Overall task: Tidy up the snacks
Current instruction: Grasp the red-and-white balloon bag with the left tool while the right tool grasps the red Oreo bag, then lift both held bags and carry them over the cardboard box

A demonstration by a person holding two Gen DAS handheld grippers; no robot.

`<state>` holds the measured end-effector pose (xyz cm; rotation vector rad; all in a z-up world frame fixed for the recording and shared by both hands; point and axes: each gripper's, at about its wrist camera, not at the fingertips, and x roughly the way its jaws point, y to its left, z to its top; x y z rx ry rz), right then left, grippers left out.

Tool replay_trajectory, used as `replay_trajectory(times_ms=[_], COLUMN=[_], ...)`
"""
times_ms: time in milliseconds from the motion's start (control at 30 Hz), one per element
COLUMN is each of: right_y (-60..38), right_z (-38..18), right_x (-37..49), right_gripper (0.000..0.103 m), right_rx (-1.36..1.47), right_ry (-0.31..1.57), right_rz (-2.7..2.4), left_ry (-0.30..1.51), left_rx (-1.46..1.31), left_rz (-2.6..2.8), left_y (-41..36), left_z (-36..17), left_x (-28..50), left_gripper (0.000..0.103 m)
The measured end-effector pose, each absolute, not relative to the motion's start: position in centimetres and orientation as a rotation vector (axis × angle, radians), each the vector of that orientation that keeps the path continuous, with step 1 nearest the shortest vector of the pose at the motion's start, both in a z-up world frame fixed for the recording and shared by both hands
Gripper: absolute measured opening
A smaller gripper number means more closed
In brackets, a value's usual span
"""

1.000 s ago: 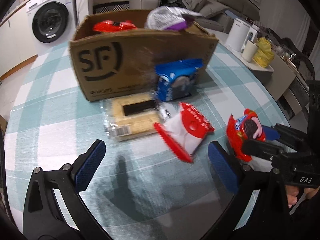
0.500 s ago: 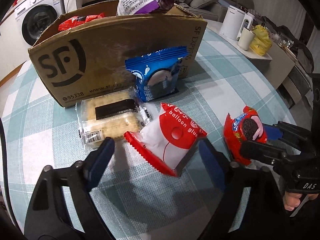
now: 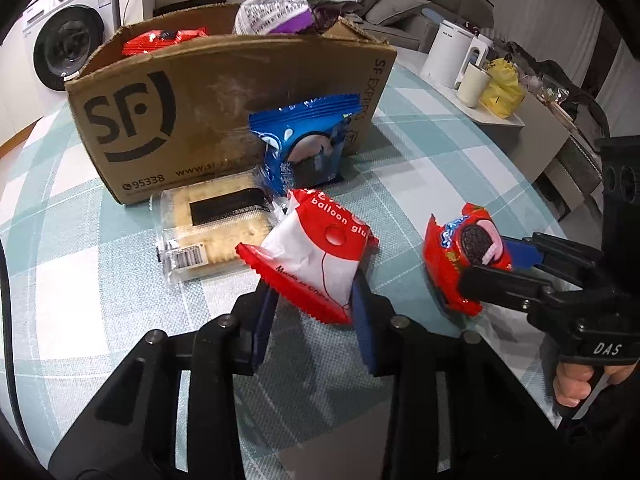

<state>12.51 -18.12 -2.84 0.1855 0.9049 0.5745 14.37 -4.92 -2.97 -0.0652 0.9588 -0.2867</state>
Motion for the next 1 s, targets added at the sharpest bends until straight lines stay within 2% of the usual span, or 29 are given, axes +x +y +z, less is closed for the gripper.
replay_trajectory(times_ms=[467, 1000], right_y=[-16.6, -15.0], right_z=[-1.3, 3.2], right_x=[12.2, 12.7], right_gripper=[0.050, 0.050], right_rx=[0.141, 0.094], right_ry=[0.873, 0.767], right_rz=[0.603, 0.648], left_ry=[0.868, 0.708], left_rx=[-0.125, -0.163], left_rz=[-0.251, -0.169], left_y=[-1.1, 3.4], left_z=[0.5, 7.0], left_x=[11.4, 9.3], left_gripper=[0.032, 0.033])
